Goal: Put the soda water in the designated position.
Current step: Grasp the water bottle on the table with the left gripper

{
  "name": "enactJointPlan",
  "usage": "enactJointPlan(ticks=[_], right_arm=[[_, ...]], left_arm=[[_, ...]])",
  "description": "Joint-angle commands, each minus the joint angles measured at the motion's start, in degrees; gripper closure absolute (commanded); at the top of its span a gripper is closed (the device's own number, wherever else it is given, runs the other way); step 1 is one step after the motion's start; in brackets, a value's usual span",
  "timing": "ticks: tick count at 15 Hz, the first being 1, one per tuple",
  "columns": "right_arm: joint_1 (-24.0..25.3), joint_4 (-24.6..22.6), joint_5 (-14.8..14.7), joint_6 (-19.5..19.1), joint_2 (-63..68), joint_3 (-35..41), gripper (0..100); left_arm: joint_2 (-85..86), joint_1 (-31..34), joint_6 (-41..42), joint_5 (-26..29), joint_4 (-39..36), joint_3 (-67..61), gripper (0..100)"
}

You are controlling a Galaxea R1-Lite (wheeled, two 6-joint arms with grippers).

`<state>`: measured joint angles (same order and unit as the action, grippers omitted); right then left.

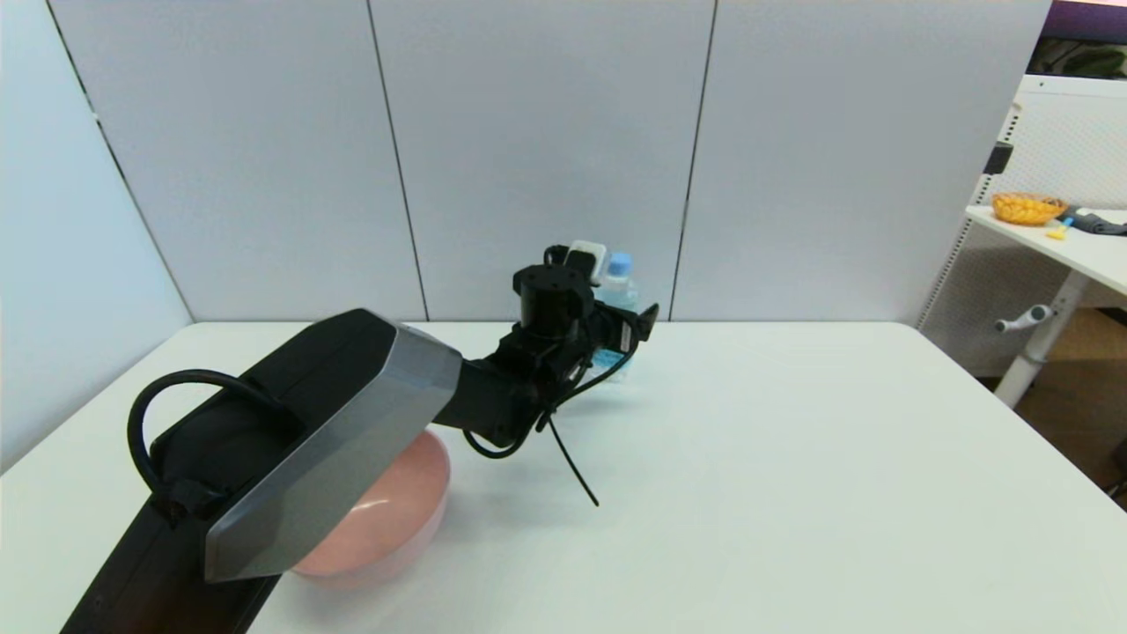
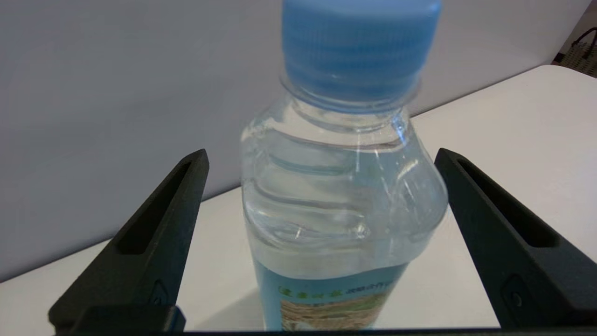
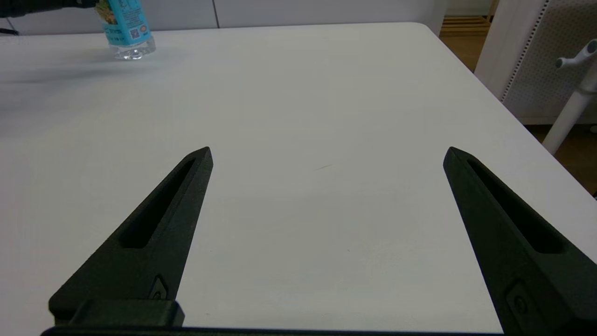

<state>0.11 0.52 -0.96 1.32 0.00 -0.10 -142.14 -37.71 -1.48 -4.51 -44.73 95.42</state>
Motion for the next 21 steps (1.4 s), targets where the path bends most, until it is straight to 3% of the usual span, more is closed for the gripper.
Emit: enactJointPlan(ticks=[1,14,15,21], right_arm=[[0.0,0.0,0.0,0.0,0.0,0.0,0],[0.0,0.0,0.0,0.0,0.1,0.0,0],[0.1,0.0,0.0,0.0,0.0,0.0,0],[0.1,0.0,0.0,0.0,0.0,0.1,0]], left_arm=[[-0.3,0.1,-0.4,-0.1,-1.2,0.0,0],[-2.1,0.2,-1.2,-0.1,-2.9,1.2,0],[-2.2,0.2,-1.2,-0.1,-3.3,1.3,100],[-3.0,0.3,-1.2,-0.1,-4.6,1.3,100]])
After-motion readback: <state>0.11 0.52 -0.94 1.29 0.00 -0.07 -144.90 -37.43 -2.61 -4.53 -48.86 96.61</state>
